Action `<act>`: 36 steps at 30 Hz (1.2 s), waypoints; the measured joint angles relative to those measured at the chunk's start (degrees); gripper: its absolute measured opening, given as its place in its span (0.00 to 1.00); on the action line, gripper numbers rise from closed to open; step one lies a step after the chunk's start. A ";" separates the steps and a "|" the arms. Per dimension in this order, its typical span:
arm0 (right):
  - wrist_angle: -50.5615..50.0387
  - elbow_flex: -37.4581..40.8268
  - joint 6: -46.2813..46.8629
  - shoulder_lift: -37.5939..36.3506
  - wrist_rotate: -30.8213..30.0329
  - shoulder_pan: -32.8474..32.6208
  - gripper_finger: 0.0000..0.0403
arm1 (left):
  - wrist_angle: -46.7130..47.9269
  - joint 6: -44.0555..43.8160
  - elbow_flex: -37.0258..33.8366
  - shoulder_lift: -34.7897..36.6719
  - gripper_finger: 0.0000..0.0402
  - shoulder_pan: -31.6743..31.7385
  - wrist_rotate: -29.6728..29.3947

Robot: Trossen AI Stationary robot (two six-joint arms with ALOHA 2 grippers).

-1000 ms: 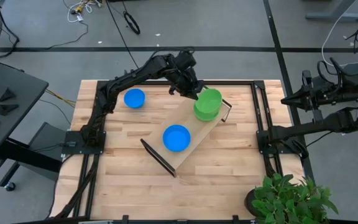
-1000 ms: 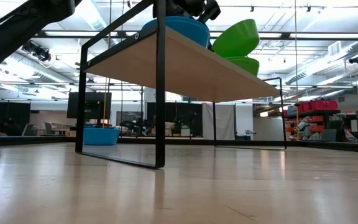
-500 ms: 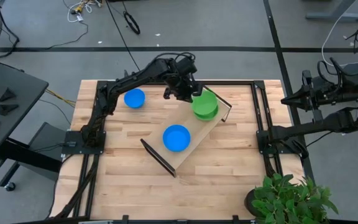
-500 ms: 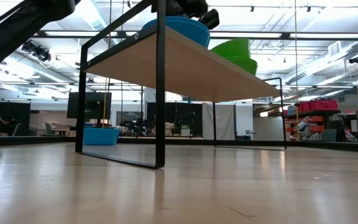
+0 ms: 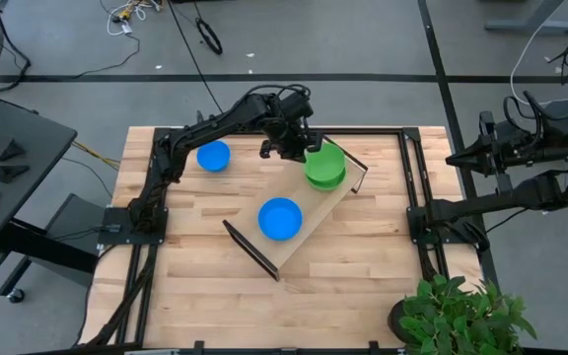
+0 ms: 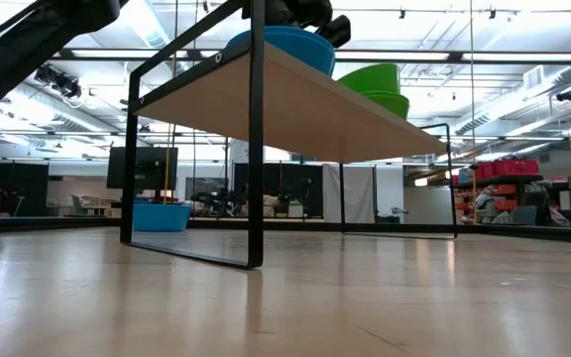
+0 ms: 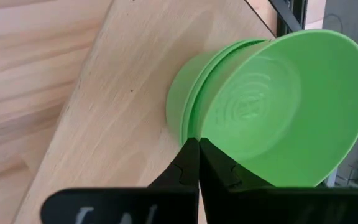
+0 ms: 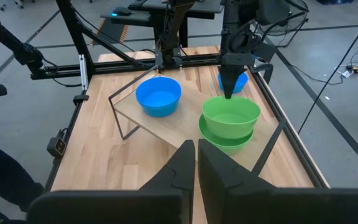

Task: Pick & Place Mini bowls
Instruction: Stack the green bowl on top of the green bowl on the shelf

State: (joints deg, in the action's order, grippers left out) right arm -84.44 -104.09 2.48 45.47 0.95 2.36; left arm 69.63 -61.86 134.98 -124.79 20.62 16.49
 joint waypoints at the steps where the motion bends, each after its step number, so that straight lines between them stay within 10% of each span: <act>1: 0.01 0.00 0.00 -0.01 0.00 0.00 0.06 | -0.07 0.62 0.00 0.00 0.00 0.00 0.00; 36: 0.01 0.00 0.00 0.00 0.00 -0.01 0.06 | -3.24 4.67 0.02 0.02 0.22 -0.31 -0.86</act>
State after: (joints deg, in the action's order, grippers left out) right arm -84.43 -104.09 2.48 45.47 0.95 2.35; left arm 66.38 -57.19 135.00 -124.77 20.32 15.63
